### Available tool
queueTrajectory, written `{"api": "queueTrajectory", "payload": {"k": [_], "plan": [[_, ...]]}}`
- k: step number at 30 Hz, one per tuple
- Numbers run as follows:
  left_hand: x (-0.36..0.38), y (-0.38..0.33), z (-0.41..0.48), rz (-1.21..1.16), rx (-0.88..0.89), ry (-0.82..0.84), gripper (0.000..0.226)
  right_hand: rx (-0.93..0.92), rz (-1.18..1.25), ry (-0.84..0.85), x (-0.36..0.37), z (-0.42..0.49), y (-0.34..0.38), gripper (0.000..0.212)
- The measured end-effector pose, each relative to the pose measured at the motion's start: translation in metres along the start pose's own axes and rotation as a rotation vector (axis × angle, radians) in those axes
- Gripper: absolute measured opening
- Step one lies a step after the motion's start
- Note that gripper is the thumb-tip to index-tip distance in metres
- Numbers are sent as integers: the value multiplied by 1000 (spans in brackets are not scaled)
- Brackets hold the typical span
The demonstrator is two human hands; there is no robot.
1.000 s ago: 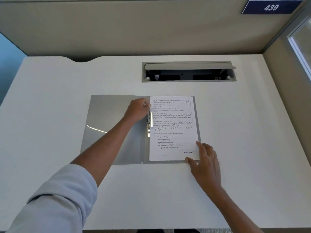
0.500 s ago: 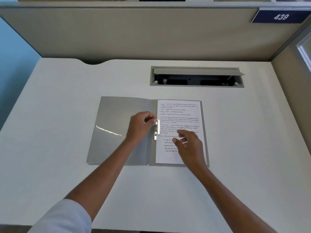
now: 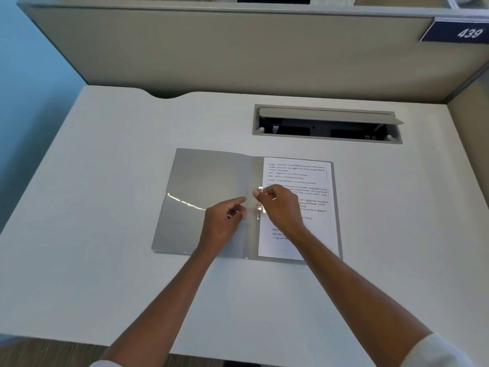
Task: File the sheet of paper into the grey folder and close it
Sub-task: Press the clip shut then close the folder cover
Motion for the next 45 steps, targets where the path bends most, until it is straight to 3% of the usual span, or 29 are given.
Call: {"api": "queueTrajectory", "payload": {"k": [7,10,14,28,33,39,45], "plan": [[-53,33,1,17,-55,-237,24,46,-38,79,3,12,-6,37],[-73,42,6,114,-82,-398,26,62,-92,135,3,12,-10,50],[-96,50,14,241,-280,-522,39,1,-281,196,4,11,-12,67],[-118,51,27,-26,-336,-382,55,-187,-579,194,17,3,-20,83],[-129,41,22,-80,-329,-371,44,-193,-530,179,13,1,-23,80],[-155,6,-1,-172,-267,-352,28,-200,-432,172,2,-9,-23,61],[-148,-62,-46,-397,-163,-80,29,-155,-147,96,-23,-25,-3,57]]}}
Point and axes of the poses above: each hand's wrist, its own z-axis towards the middle knuckle, its own x-axis out of the palm, y = z × x, the point moved 1 cm from there along z, towards the middle knuckle, and after that the axes turned 15 degrees about -x, right-handed, at the moved point
